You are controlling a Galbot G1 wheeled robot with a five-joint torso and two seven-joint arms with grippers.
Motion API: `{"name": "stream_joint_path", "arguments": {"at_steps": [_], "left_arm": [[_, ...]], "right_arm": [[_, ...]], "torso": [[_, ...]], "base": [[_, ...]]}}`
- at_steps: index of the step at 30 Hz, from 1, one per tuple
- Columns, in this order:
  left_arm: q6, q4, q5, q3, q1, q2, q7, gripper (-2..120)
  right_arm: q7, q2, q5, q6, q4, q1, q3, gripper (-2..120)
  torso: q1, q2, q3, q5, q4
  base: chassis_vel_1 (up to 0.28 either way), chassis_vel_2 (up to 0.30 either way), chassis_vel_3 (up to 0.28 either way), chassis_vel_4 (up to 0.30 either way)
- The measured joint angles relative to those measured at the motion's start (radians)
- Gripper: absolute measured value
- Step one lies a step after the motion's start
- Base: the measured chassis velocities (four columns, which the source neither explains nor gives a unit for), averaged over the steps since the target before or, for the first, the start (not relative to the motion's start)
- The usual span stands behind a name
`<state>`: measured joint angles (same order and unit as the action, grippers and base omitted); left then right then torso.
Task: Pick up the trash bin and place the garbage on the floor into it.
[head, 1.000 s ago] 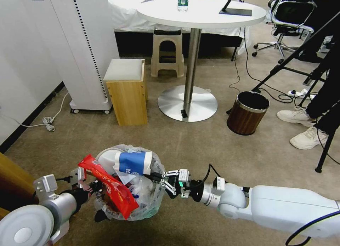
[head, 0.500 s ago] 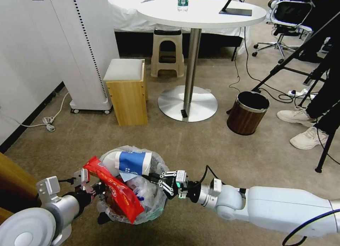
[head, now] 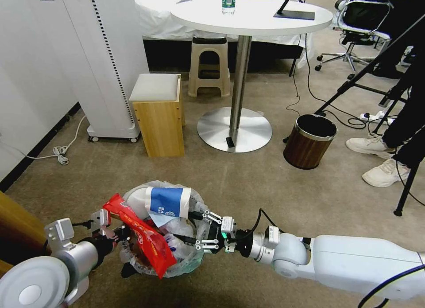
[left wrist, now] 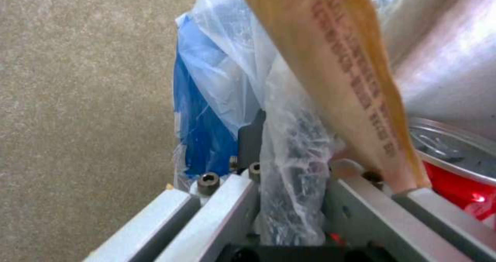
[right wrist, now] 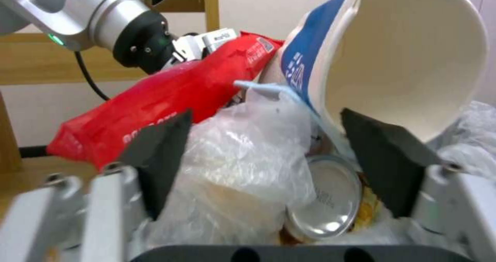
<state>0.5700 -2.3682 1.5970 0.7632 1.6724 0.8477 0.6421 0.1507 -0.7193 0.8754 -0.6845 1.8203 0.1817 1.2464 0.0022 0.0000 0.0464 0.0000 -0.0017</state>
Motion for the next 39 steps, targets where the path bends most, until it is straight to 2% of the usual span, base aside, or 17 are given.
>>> {"name": "stream_joint_path", "arguments": {"at_steps": [1, 3, 7, 20, 28, 39], "left_arm": [[0.0, 0.0, 0.0, 0.0, 0.0, 0.0, 0.0, 0], [0.0, 0.009, -0.001, 0.004, 0.0, 0.003, 0.0, 0], [0.0, 0.017, -0.009, -0.001, 0.0, 0.015, -0.004, 0], [0.002, 0.028, -0.028, -0.016, 0.004, 0.033, -0.007, 0], [0.004, 0.034, -0.024, 0.002, 0.014, 0.013, -0.006, 0], [0.003, 0.065, -0.015, 0.007, 0.003, -0.014, -0.004, 0]], "right_arm": [[0.0, 0.0, 0.0, 0.0, 0.0, 0.0, 0.0, 79], [0.0, 0.008, -0.001, 0.0, 0.008, 0.001, -0.005, 89], [-0.002, 0.017, -0.003, 0.0, 0.014, 0.007, -0.022, 99], [-0.007, 0.049, -0.003, 0.003, 0.035, 0.032, -0.094, 100], [-0.001, 0.091, -0.007, 0.003, 0.052, 0.069, -0.147, 100], [0.031, 0.175, -0.011, -0.008, 0.07, 0.181, -0.281, 100]], "torso": [[0.0, 0.0, 0.0, 0.0, 0.0], [0.0, 0.0, 0.0, 0.0, 0.0], [0.0, 0.0, 0.0, 0.0, -0.0001], [0.0, 0.0, 0.0, 0.0, 0.0001], [0.0, 0.0, 0.0, 0.0, 0.0], [0.0, 0.0, 0.0, 0.0, 0.0]], "base": [[0.0, 0.0, 0.0, 0.0], [0.0, 0.0, 0.0, 0.0], [0.0, 0.0, 0.0, 0.0], [0.0, 0.0, 0.0, 0.0], [0.0, 0.0, 0.0, 0.0], [0.0, 0.0, 0.0, 0.0]]}}
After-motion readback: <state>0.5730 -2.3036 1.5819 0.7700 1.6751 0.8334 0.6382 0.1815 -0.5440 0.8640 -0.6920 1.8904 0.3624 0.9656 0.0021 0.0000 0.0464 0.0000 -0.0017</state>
